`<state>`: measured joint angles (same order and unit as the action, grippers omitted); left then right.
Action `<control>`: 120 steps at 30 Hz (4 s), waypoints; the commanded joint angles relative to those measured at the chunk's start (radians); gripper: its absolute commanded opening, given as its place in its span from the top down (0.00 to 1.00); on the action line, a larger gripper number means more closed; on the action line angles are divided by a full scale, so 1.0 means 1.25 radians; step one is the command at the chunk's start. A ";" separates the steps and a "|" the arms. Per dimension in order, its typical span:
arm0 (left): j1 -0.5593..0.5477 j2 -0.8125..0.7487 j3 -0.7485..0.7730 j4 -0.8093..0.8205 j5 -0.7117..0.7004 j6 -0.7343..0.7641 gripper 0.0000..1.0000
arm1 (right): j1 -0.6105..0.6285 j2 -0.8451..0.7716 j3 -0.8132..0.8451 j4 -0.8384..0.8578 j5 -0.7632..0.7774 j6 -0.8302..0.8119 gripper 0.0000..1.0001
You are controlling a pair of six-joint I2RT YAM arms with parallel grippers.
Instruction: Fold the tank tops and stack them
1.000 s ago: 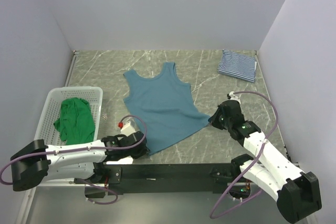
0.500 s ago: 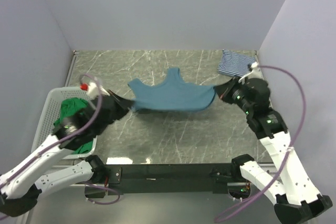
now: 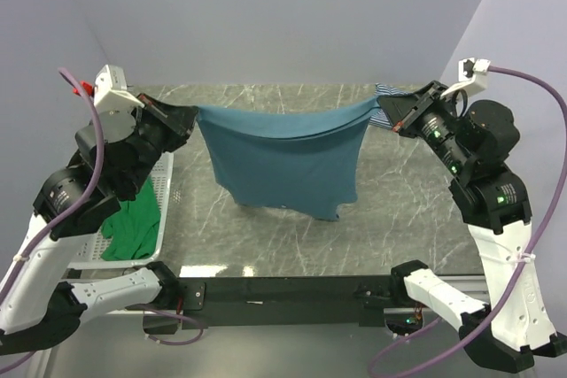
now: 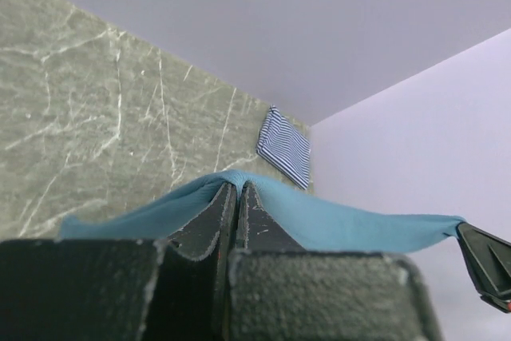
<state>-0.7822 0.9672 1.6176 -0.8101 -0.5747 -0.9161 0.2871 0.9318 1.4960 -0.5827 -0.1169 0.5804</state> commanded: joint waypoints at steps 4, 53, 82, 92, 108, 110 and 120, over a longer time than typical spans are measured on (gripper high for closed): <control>0.043 0.069 0.079 0.081 0.015 0.091 0.99 | -0.009 0.046 0.078 0.007 -0.022 -0.018 1.00; 0.427 -0.040 -0.991 0.517 0.649 -0.109 1.00 | -0.174 -0.064 -0.948 0.263 -0.223 0.108 1.00; 0.402 -0.080 -0.756 0.290 0.462 -0.033 0.41 | 0.062 -0.301 -0.819 -0.020 0.005 0.187 0.45; 0.449 0.278 -0.379 0.219 0.391 0.142 0.48 | 0.660 0.253 -0.506 0.140 0.331 0.340 0.60; 0.601 0.266 -0.327 0.230 0.514 0.187 0.48 | 0.805 0.885 0.105 -0.016 0.395 0.276 0.62; 0.604 0.267 -0.330 0.236 0.520 0.188 0.49 | 0.806 0.912 0.124 -0.026 0.395 0.274 0.62; 0.605 0.293 -0.366 0.282 0.568 0.171 0.50 | 0.818 1.002 0.158 -0.017 0.355 0.266 0.61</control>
<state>-0.0303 1.3239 1.1664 -0.5121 0.0929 -0.7074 1.2953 2.1620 1.6619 -0.5907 0.3191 0.9188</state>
